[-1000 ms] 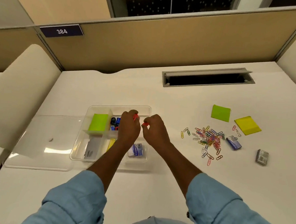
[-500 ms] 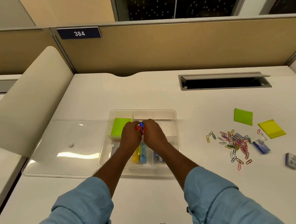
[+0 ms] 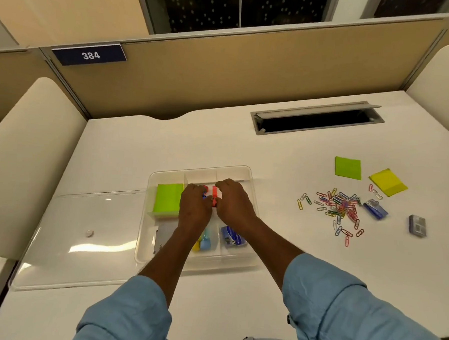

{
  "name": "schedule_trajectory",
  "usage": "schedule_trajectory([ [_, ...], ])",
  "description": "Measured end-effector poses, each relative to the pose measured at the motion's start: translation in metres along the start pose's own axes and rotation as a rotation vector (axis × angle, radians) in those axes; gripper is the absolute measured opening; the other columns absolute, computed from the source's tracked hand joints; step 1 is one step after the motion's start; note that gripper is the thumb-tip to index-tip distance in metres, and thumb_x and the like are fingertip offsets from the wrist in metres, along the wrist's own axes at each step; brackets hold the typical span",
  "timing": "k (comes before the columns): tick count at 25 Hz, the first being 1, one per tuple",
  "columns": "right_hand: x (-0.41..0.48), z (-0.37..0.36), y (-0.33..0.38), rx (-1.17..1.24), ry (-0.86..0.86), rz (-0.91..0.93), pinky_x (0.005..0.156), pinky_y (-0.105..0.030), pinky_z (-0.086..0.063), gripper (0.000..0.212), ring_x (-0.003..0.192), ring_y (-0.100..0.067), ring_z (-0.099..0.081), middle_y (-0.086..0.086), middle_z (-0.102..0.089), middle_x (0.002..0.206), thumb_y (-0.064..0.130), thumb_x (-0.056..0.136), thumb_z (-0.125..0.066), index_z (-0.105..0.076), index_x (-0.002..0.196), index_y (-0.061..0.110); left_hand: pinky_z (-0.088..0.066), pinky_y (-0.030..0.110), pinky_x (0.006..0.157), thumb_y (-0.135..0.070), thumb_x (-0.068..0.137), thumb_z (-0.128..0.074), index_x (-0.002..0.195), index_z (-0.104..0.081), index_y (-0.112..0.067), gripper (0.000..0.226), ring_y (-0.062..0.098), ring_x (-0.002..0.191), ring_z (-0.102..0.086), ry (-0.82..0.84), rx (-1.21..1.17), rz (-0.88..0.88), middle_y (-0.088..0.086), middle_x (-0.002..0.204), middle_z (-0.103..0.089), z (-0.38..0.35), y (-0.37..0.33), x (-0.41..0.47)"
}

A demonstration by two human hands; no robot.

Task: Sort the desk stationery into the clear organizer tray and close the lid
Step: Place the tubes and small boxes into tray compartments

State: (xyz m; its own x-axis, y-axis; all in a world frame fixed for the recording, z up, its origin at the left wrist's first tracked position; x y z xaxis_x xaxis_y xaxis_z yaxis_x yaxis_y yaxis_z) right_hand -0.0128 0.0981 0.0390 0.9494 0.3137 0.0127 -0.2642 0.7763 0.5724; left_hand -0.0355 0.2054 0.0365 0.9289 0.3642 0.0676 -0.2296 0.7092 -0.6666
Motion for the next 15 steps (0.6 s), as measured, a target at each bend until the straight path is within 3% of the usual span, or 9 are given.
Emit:
schedule_trajectory([
  [2,-0.007,0.010,-0.015,-0.013,-0.054,-0.026,0.095,-0.038,-0.045,0.037,0.113,-0.027,-0.053,-0.009,-0.057,0.124,0.012,0.086,-0.062,-0.055,0.122,0.010,-0.038,0.028,0.084,-0.010,0.087,-0.058,0.095,-0.068,-0.001,0.016,0.028,0.097,-0.058,-0.012,0.001,-0.028,0.016,0.100,-0.066,-0.008,-0.016,-0.002],
  [6,-0.022,0.033,-0.054,-0.067,-0.148,-0.114,0.092,-0.037,-0.044,0.036,0.112,-0.025,-0.053,-0.006,-0.056,0.127,0.018,0.090,-0.057,-0.052,0.126,0.014,-0.032,0.021,0.078,-0.024,0.092,-0.056,0.093,-0.068,-0.001,0.026,0.024,0.093,-0.058,-0.007,-0.060,-0.086,0.013,0.094,-0.066,-0.034,-0.062,-0.012],
  [9,-0.037,0.050,-0.085,-0.112,-0.151,-0.152,0.090,-0.037,-0.044,0.037,0.111,-0.025,-0.053,-0.005,-0.056,0.126,0.020,0.090,-0.056,-0.052,0.126,0.015,-0.038,0.027,0.075,-0.030,0.092,-0.055,0.084,-0.069,-0.001,0.033,0.023,0.084,-0.059,0.017,-0.085,-0.129,0.013,0.084,-0.067,-0.057,-0.099,-0.021],
  [12,-0.049,0.075,-0.125,-0.098,-0.199,-0.224,0.090,-0.039,-0.046,0.037,0.110,-0.026,-0.054,-0.005,-0.057,0.123,0.022,0.089,-0.056,-0.053,0.125,0.015,-0.045,0.038,0.073,-0.031,0.092,-0.054,0.072,-0.067,0.000,0.039,0.026,0.077,-0.059,0.106,-0.057,-0.200,0.013,0.074,-0.067,-0.088,-0.134,-0.034],
  [15,-0.060,0.103,-0.168,-0.101,-0.241,-0.360,0.083,-0.038,-0.046,0.030,0.106,-0.029,-0.055,-0.009,-0.059,0.115,0.023,0.088,-0.052,-0.056,0.116,0.012,-0.046,0.036,0.077,-0.029,0.090,-0.055,0.077,-0.069,-0.010,0.027,0.022,0.083,-0.059,0.270,-0.015,-0.273,0.006,0.083,-0.068,-0.127,-0.163,-0.050],
])
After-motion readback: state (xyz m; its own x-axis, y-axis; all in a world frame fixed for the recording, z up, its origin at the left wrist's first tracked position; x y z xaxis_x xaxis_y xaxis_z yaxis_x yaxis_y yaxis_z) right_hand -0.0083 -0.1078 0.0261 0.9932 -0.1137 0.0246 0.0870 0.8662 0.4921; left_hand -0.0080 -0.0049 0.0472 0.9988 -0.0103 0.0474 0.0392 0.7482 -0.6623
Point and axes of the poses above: each hand's wrist, its own x-axis towards the middle knuckle, its own z-axis out of the back of the hand, y = z × x, the point moved 3 cm from there along x, towards the middle knuckle
